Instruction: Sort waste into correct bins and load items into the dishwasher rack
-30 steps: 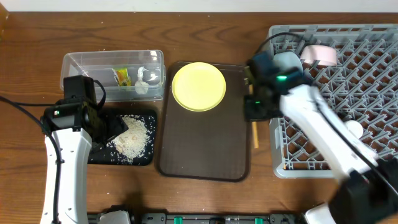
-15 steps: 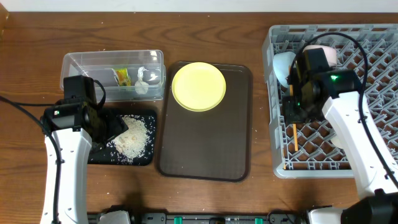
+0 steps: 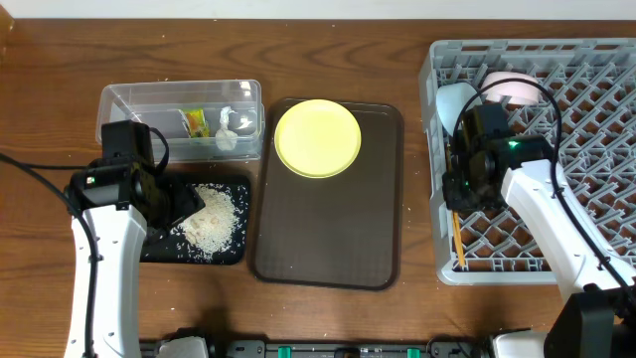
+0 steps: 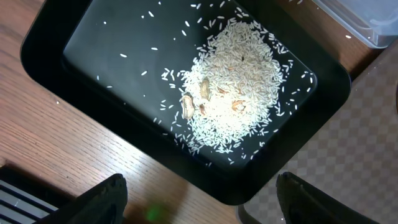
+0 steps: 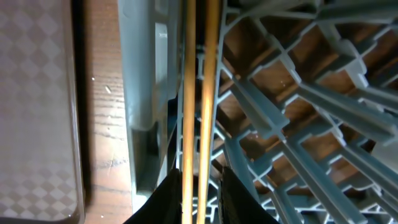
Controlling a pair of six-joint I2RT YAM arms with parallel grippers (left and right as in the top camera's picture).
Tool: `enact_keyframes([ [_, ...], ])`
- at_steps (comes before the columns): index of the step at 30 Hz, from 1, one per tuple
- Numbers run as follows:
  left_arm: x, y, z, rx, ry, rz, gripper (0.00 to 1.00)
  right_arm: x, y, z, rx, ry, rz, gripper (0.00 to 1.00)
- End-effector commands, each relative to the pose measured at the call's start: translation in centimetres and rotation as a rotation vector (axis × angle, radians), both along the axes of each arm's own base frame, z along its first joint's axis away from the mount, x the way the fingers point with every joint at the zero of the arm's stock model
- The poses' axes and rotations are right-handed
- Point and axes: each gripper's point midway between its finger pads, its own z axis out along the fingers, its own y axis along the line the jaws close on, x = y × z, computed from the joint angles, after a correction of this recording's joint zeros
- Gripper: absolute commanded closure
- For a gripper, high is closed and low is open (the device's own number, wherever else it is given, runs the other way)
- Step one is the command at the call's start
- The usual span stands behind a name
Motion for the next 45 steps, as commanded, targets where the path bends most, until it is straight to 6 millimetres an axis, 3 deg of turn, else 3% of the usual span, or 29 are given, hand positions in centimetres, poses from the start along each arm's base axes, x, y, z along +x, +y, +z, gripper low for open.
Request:
enact_keyframes([
  [1,0.0,0.1,0.0,-0.003,0.005,0.014,0.21,0.4,-0.2,0.2,0.002,-0.013,-0.002,0.77],
  [5,0.1,-0.3,0.0,-0.028,-0.001,0.009,0.20,0.9,-0.1,1.9,0.008,-0.038,-0.013,0.75],
  [11,0.7,-1.2,0.1,-0.053,-0.024,-0.038,0.20,1.6,-0.5,7.4,0.041,-0.181,-0.073,0.72],
  [15,2.3,-4.0,0.5,-0.088,-0.085,-0.199,0.20,1.5,-3.2,11.3,0.060,-0.322,-0.163,0.47],
  [19,4.3,-7.4,1.2,-0.072,-0.169,-0.377,0.20,0.5,-4.5,13.3,0.091,-0.382,-0.200,0.33],
  [24,7.2,-13.7,1.9,-0.048,-0.307,-0.634,0.20,-1.0,-4.7,13.5,0.093,-0.360,-0.204,0.27],
  [27,8.6,-16.5,1.6,0.009,-0.354,-0.722,0.20,-1.5,-4.7,13.0,0.089,-0.332,-0.205,0.26],
  [36,11.3,-24.1,-2.6,0.096,-0.400,-0.977,0.20,-1.7,-4.7,12.5,0.089,-0.317,-0.206,0.23],
  [40,13.1,-24.5,-5.1,0.142,-0.398,-0.970,0.21,-1.7,-4.7,12.5,0.089,-0.316,-0.207,0.23],
  [45,14.3,-24.7,-8.7,0.129,-0.358,-0.913,0.35,-2.1,-4.7,12.3,0.087,-0.298,-0.207,0.23],
])
